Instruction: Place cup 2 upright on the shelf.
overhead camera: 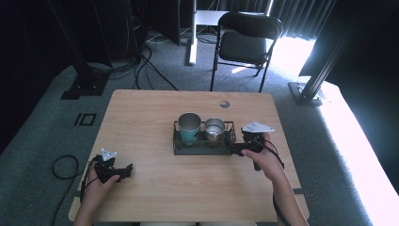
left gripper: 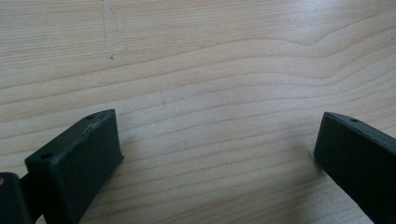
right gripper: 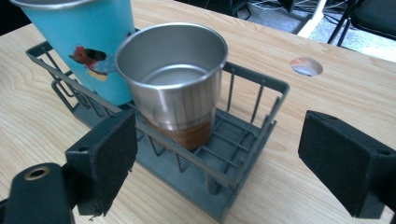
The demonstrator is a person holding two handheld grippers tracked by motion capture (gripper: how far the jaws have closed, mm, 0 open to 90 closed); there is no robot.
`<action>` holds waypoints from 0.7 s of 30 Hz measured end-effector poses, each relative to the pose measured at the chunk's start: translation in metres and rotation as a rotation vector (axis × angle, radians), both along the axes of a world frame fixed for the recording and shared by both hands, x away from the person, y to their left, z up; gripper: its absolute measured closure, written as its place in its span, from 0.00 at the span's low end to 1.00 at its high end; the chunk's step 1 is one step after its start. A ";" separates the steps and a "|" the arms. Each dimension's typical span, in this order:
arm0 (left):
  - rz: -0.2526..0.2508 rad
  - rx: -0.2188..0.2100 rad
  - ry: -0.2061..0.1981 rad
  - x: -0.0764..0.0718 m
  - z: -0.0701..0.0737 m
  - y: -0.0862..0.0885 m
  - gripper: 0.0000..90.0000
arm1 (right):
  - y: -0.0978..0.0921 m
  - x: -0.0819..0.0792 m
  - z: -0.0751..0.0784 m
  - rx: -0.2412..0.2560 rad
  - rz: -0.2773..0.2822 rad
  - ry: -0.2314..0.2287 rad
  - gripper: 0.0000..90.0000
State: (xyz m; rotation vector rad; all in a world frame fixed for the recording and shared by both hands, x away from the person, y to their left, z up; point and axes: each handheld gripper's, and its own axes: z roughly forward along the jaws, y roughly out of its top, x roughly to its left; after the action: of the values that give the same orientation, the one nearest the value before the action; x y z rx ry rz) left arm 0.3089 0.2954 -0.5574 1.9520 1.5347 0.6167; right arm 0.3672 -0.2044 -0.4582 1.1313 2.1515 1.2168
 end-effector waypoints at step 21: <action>0.001 -0.001 -0.001 0.000 0.000 0.000 0.01 | -0.051 -0.021 -0.044 -0.001 -0.086 0.039 0.13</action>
State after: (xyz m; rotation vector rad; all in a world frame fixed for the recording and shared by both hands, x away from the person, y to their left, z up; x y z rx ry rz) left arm 0.3090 0.2953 -0.5575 1.9504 1.5345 0.6177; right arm 0.3458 -0.2550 -0.5025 1.2438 2.1086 1.1654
